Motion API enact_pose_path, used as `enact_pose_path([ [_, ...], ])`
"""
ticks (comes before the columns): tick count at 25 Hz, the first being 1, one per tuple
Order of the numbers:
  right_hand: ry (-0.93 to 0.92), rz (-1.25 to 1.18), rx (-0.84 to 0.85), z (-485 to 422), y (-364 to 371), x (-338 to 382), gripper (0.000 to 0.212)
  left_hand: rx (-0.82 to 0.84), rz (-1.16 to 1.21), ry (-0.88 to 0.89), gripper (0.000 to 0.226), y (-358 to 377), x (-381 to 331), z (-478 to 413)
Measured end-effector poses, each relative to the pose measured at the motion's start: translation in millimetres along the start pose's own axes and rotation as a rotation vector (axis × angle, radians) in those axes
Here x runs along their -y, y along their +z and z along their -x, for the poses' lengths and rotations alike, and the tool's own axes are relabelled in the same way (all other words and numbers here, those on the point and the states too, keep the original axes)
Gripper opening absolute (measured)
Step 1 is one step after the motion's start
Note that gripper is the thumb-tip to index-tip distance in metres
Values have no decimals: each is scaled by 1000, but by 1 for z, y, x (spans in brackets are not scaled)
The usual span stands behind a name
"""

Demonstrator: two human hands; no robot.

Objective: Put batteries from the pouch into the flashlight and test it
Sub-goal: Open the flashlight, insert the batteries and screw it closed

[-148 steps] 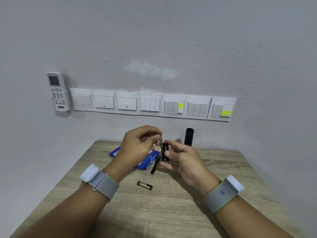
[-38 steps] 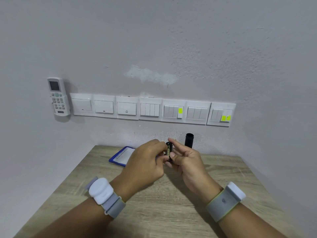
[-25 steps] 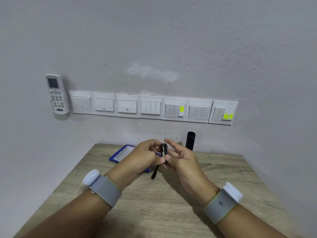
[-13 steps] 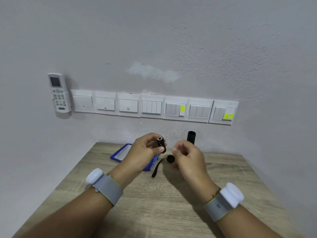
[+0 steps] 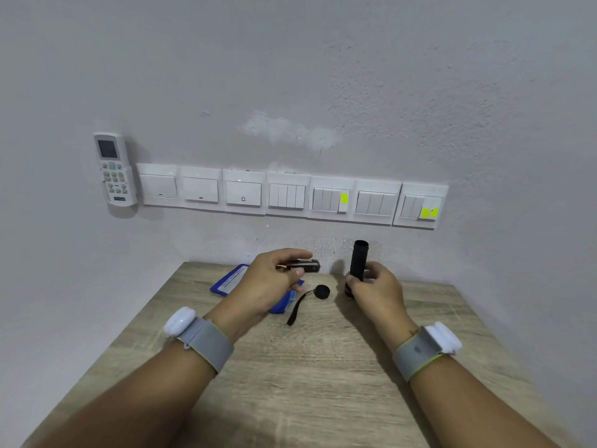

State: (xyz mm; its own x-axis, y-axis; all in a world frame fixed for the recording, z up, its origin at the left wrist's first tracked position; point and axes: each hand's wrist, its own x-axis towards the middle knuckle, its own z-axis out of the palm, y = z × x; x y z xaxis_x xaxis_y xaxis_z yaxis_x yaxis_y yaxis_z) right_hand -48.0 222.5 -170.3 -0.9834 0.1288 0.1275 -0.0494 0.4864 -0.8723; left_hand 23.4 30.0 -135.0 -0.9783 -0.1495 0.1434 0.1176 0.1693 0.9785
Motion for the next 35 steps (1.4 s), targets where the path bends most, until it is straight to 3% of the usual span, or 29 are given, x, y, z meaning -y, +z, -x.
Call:
enact_pose_path([
  [3,-96,-63,20,1,-5,1,12,-47,59,44,31,-3,-3,-1],
  [11,-497,-27,176,12,-14,11,25,-241,147,251,31,-20,-12,-8],
  [27,-603,-23,132,17,-8,12,25,-259,-30,273,39,-19,-11,-3],
  [31,-641,-1,123,21,-8,14,26,-178,-148,254,39,-13,-9,0],
  [35,-523,-103,156,25,-5,15,22,-160,-147,269,42,-6,-10,3],
])
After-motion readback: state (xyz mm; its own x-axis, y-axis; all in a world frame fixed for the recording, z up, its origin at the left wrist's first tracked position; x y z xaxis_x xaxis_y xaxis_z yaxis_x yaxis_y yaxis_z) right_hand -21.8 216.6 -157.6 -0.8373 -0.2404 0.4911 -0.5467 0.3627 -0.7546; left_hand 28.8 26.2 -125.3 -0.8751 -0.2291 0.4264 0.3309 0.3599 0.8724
